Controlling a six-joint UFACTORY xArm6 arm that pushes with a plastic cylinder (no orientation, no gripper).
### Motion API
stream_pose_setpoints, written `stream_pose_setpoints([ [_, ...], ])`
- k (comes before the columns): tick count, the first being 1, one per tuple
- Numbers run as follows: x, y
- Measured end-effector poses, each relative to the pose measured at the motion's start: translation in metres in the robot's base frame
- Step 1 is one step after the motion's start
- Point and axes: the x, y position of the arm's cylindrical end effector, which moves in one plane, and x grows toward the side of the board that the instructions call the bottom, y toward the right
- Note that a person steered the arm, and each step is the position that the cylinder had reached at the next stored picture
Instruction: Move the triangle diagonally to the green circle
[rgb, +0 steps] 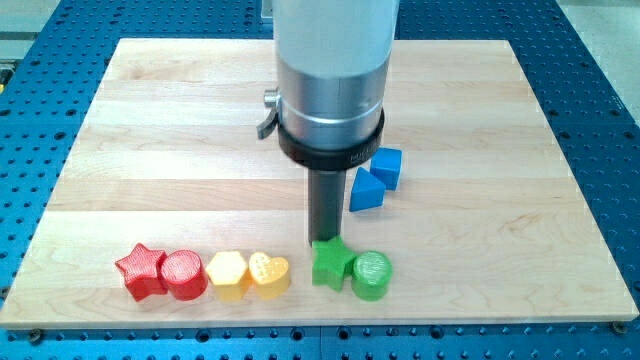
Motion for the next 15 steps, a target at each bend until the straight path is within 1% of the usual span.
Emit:
stream_pose_setpoints([
  [1, 0.023, -0.015],
  [2, 0.014, -0.017],
  [4, -0.072, -0.017],
  [5, -0.129, -0.013],
  [6, -0.127, 0.052],
  [7, -0.115, 0.126],
  [8, -0.115, 0.139],
  [9, -0.116, 0.139],
  [10, -0.127, 0.125],
  [11, -0.103, 0.101],
  [12, -0.052, 0.100],
  [13, -0.060, 0.104],
  [14, -0.095, 0.105],
  [15, -0.154, 0.090],
])
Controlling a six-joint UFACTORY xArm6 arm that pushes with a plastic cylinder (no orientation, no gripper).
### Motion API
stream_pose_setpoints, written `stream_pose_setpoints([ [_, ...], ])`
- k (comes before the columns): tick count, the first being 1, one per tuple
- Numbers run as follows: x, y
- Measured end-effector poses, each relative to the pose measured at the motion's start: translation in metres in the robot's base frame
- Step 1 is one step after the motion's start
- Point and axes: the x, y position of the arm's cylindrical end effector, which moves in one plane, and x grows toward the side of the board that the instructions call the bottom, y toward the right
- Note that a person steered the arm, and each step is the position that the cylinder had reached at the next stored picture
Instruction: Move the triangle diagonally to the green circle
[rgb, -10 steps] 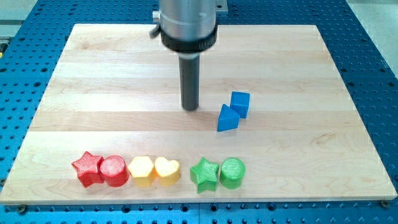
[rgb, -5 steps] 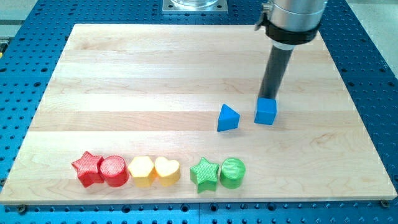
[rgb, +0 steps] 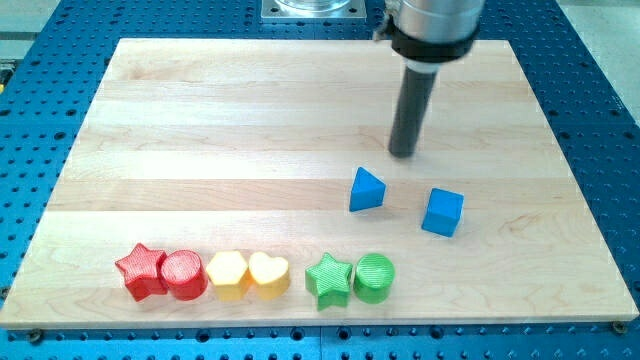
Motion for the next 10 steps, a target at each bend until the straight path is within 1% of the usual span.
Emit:
stream_pose_setpoints([
  [1, 0.019, -0.065],
  [2, 0.072, -0.078],
  [3, 0.099, -0.069],
  [4, 0.095, -0.025],
  [5, 0.062, 0.042],
  [6, 0.060, 0.049],
  [7, 0.060, 0.029],
  [8, 0.007, 0.016],
  [9, 0.011, 0.042],
  [10, 0.039, 0.065],
])
